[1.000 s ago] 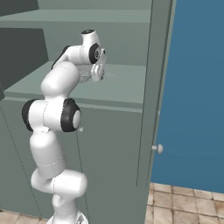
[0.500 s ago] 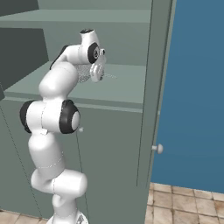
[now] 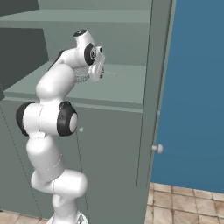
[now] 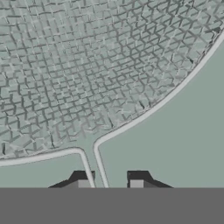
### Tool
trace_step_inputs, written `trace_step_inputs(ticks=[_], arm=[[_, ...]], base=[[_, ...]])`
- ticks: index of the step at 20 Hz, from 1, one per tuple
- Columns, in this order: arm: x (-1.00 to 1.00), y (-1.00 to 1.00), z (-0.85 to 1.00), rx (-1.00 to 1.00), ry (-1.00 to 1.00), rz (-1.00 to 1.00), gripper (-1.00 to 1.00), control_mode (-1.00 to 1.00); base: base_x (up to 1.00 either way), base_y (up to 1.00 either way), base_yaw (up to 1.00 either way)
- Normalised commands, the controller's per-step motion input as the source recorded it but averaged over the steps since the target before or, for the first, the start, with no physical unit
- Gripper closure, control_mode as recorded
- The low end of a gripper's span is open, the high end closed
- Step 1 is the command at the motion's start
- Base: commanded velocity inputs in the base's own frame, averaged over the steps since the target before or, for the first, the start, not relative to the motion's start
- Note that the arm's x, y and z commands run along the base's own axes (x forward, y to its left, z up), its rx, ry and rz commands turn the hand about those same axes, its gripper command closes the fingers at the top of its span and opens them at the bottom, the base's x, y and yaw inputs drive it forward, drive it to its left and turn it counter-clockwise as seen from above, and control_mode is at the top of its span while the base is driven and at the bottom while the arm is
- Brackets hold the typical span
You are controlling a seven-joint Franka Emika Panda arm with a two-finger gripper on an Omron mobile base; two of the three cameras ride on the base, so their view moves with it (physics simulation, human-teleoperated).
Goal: Open the cabinet and setup a tea strainer by placing it in the bowl upright.
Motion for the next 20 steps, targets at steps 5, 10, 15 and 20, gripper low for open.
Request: trace_step_inputs(ticks=[5, 10, 15, 20], arm=[[-0.03, 0.0, 0.0, -0.07, -0.19, 0.0, 1.0, -1.0], [-0.47, 0.0, 0.09, -0.01, -0.16, 0.0, 1.0, -1.0], [-0.74, 0.0, 0.2, 0.0, -0.08, 0.0, 1.0, -1.0], [-0.8, 0.02, 0.23, 0.0, -0.03, 0.0, 1.0, -1.0]], base=[[0.0, 0.0, 0.0], [0.0, 0.0, 0.0], [0.0, 0.0, 0.0], [0.0, 0.0, 0.0]])
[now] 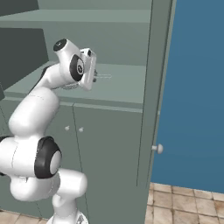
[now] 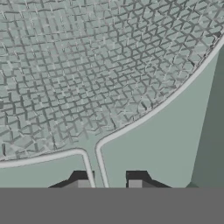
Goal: Open the cabinet and setup a tea strainer by placing it in the bowl upright.
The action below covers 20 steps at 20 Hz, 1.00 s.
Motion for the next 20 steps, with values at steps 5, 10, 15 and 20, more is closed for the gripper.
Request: trace_step_inputs(ticks=[5, 10, 15, 20], arm=[[-0.78, 0.0, 0.19, 0.0, 0.0, 0.0, 1.0, -1.0], [-0.77, 0.0, 0.09, 0.0, 0.0, 0.0, 1.0, -1.0], [-0.7, 0.01, 0.0, 0.0, 0.06, 0.0, 1.0, -1.0], [-0.45, 0.01, 0.03, 0.0, 0.23, 0.0, 1.0, -1.0]], base=[[0.0, 0.0, 0.0], [0.0, 0.0, 0.0], [0.0, 0.0, 0.0], [0.0, 0.0, 0.0]])
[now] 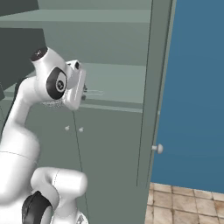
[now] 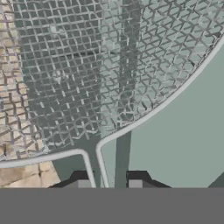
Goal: Open the cabinet and setup a tea strainer by placing it in the bowl upright.
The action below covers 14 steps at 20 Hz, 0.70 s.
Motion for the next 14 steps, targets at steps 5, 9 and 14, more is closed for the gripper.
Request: trace_step_inputs(ticks=[5, 9, 14], arm=[[-0.51, 0.03, 0.02, -0.01, 0.2, 0.0, 1.0, -1.0], [-0.63, 0.09, -0.05, -0.09, 0.01, 0.0, 1.0, -1.0], [-0.57, 0.07, -0.01, -0.06, 0.0, 0.0, 1.0, -1.0]], base=[[0.0, 0.0, 0.0], [0.0, 0.0, 0.0], [0.0, 0.0, 0.0]])
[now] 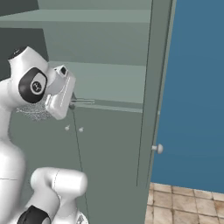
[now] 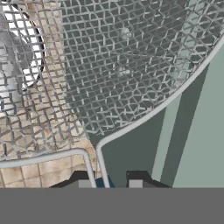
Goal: Open the cabinet and setup a tea strainer by placing it in the bowl upright.
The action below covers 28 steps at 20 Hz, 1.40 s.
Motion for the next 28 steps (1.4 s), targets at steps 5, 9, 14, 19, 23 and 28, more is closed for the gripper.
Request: trace_step_inputs(ticks=[5, 9, 14, 19, 23, 28], arm=[[-0.41, 0.02, 0.03, -0.05, 0.0, 0.0, 1.0, -1.0], [-0.53, 0.0, 0.06, 0.0, 0.01, -0.02, 1.0, -1.0], [-0.71, 0.03, 0.07, 0.0, 0.07, 0.0, 1.0, -1.0], [-0.63, 0.0, 0.17, 0.0, 0.0, -0.01, 1.0, -1.0], [-0.2, 0.0, 0.02, 0.0, 0.0, -0.02, 1.0, -1.0], [0.0, 0.0, 0.0, 0.0, 0.0, 0.0, 1.0, -1.0]], base=[[0.0, 0.0, 0.0], [0.0, 0.0, 0.0], [0.0, 0.0, 0.0], [0.0, 0.0, 0.0], [0.0, 0.0, 0.0], [0.0, 0.0, 0.0]])
